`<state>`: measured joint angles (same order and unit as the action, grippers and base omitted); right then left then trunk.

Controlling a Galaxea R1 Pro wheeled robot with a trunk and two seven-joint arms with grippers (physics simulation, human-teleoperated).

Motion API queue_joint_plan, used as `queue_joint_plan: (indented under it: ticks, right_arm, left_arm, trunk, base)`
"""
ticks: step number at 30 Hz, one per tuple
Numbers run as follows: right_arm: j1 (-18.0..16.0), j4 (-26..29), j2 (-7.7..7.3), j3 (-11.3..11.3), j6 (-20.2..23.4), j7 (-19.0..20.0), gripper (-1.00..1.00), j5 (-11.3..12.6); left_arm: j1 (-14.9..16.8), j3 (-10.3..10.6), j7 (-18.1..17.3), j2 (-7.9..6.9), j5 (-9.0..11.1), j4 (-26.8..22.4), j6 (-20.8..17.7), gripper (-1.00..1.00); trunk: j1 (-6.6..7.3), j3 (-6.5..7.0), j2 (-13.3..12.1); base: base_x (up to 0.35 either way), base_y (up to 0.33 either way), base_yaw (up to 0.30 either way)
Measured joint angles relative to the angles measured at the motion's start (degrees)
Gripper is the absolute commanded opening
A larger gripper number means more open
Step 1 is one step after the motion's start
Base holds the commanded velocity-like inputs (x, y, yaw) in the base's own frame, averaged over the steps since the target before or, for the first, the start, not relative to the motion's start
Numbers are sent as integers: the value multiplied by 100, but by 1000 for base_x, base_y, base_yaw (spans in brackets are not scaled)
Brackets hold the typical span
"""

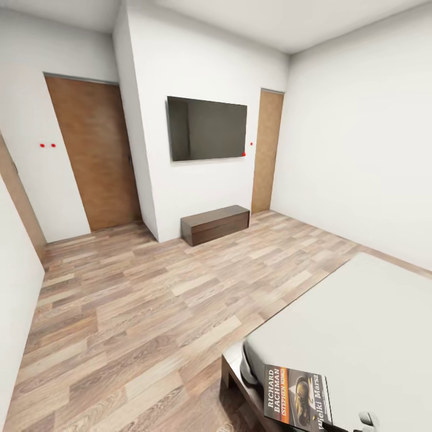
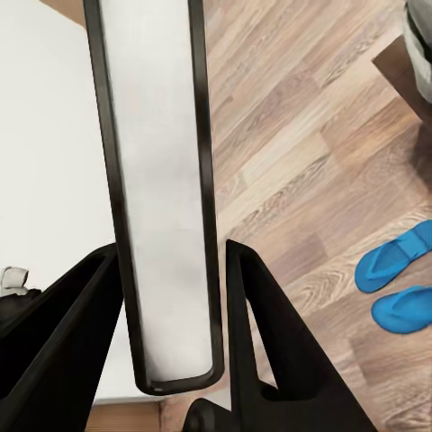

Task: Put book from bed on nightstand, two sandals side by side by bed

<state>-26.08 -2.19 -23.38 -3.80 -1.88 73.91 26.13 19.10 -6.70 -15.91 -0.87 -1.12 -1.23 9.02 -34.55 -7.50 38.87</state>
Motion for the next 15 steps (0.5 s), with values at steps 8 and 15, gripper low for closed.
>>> queue_joint_plan:
  ticks: [8, 15]
  right_arm:
    - [0, 0, 0, 0, 0, 1, -100, 0]
    - [0, 0, 0, 1, 0, 0, -100, 6]
  left_arm:
    - [0, 2, 1, 0, 0, 0, 0, 100]
    - [0, 2, 1, 0, 0, 0, 0, 100]
  trunk:
    - [0, 0, 0]
    - [0, 0, 0]
  base:
    - [0, 0, 294]
    - [0, 0, 294]
